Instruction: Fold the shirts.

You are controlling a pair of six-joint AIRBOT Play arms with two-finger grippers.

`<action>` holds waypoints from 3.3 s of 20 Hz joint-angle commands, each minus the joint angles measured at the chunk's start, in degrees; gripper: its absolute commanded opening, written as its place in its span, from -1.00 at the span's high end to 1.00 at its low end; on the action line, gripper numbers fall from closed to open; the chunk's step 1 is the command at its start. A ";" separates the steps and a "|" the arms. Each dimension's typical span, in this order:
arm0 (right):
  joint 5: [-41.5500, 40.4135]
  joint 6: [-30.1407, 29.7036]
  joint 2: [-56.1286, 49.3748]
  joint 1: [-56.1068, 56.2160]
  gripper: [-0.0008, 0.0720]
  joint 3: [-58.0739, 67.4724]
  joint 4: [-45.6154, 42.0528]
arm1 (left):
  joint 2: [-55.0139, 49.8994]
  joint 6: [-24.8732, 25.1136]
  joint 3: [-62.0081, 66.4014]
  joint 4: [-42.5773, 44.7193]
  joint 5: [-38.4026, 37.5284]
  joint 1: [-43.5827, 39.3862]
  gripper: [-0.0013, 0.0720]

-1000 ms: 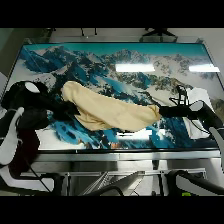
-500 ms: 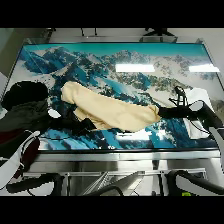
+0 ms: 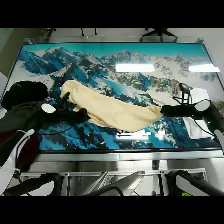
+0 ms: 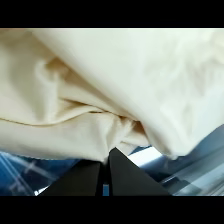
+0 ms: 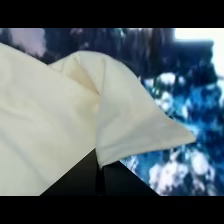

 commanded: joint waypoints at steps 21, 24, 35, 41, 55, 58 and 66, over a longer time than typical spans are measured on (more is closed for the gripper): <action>11.04 -2.80 23.91 -4.68 0.94 49.51 2.16 | 17.31 -1.05 65.24 0.72 -34.62 28.33 0.93; 14.27 -2.89 12.28 -4.61 0.94 44.50 5.92 | 8.46 5.51 59.80 0.98 -33.53 25.03 0.93; -2.47 -6.47 -31.98 2.29 0.94 35.63 13.53 | -36.28 11.72 60.15 12.70 -21.00 12.55 0.93; 0.17 -6.45 -39.32 1.99 0.94 42.75 13.18 | -42.34 8.44 71.43 20.02 -22.25 12.55 0.93; 5.20 -1.03 -39.21 2.01 0.94 37.83 3.54 | -35.04 0.98 49.57 29.40 -23.87 11.69 0.93; 5.25 -0.94 -39.19 2.69 0.94 37.83 3.58 | -35.04 0.98 49.66 29.20 -22.45 10.60 0.93; 12.11 9.25 -34.97 -1.09 -0.04 37.86 -0.13 | -34.97 -2.91 57.70 28.96 -36.04 10.73 -0.83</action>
